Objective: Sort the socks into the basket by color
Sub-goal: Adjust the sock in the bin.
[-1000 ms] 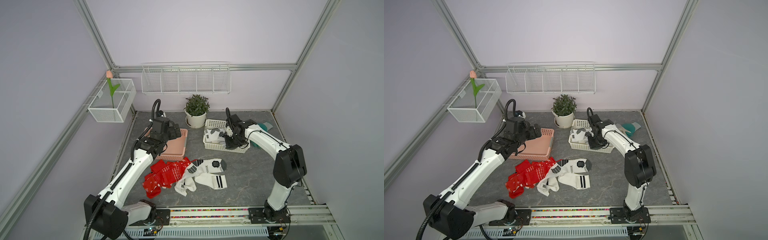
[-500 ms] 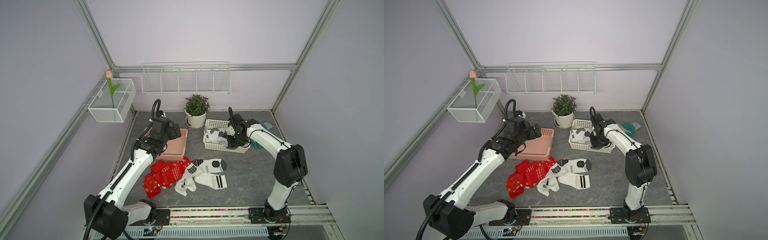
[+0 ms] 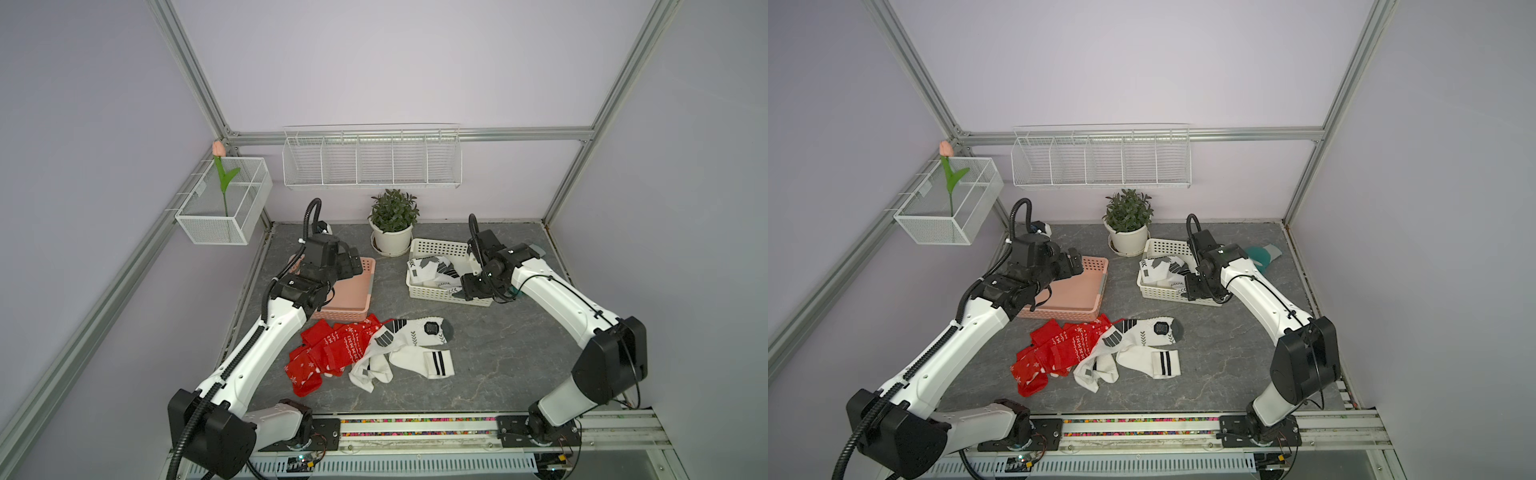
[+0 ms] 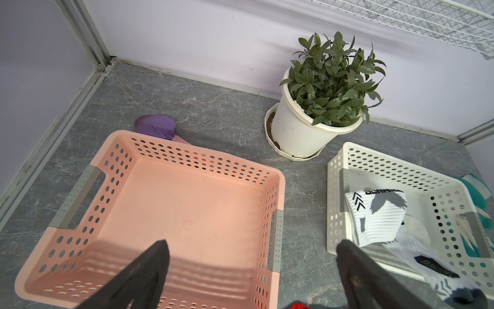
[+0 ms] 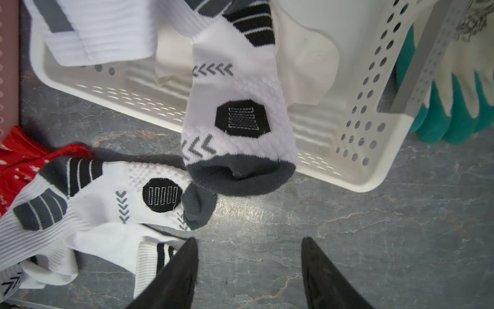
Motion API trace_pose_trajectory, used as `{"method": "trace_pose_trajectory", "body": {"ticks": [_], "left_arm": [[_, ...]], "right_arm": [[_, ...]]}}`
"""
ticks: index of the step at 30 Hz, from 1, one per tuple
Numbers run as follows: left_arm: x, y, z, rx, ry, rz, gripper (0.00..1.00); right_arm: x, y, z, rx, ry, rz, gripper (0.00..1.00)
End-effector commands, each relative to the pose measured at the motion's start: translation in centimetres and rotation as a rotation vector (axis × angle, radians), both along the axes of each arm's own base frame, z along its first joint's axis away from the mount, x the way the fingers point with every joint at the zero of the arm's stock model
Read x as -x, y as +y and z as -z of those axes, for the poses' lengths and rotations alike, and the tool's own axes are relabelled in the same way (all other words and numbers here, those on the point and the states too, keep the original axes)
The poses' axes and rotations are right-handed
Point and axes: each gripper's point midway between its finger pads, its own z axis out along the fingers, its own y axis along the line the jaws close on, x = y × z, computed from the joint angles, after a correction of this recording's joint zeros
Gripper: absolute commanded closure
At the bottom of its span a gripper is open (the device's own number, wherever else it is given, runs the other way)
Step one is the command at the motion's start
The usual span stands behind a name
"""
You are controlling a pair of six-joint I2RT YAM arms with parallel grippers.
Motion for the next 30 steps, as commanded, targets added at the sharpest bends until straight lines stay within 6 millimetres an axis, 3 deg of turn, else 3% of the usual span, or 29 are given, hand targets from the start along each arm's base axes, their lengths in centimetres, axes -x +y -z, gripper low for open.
{"method": "trace_pose_trajectory", "body": {"ticks": [1,10,21,30], "left_arm": [[-0.1,-0.2,-0.8,0.021,-0.008,-0.003,0.01],[-0.1,-0.1,-0.8,0.016,-0.009,-0.006,0.01],[-0.1,0.0,-0.8,0.01,-0.012,-0.009,0.01],[0.0,0.1,-1.0,0.007,-0.017,-0.014,0.01]], "right_arm": [[0.4,0.3,1.7,-0.021,0.039,0.039,0.31],[-2.0,1.4,2.6,-0.096,-0.004,0.087,0.29],[-2.3,1.6,4.8,-0.108,0.062,0.107,0.35],[-3.1,1.2,5.9,-0.118,0.075,0.131,0.69]]}}
